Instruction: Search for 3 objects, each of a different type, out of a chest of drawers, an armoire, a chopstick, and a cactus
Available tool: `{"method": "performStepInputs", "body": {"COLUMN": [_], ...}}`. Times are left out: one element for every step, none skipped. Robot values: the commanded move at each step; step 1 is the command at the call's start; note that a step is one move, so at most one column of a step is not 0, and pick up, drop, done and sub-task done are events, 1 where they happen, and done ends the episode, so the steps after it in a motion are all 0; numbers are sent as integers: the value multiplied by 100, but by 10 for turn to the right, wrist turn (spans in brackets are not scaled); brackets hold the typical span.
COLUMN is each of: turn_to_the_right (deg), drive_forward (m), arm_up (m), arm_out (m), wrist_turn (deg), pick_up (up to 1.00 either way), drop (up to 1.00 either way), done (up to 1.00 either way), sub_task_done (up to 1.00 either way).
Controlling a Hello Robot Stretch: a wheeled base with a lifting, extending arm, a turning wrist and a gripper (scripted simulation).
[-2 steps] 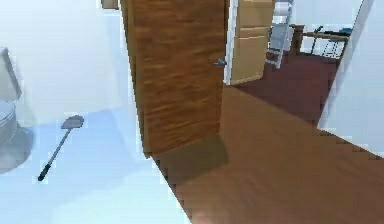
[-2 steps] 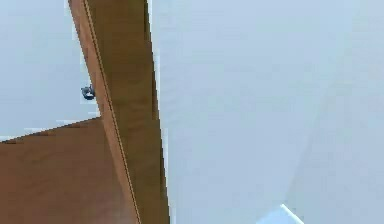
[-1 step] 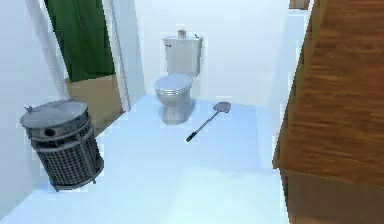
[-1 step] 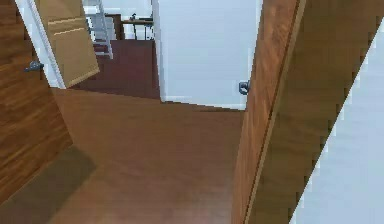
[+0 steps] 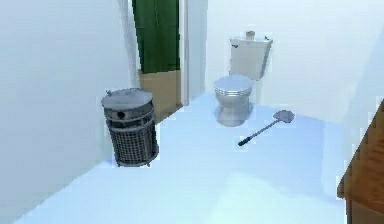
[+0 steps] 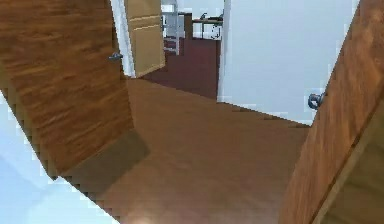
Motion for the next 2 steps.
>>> {"method": "performStepInputs", "body": {"turn_to_the_right": [0,-30], "drive_forward": [100,0], "arm_up": [0,0], "arm_out": [0,0], "wrist_turn": [0,0], "pick_up": [0,0], "drop": [0,0], "done": [0,0], "sub_task_done": [0,0]}}
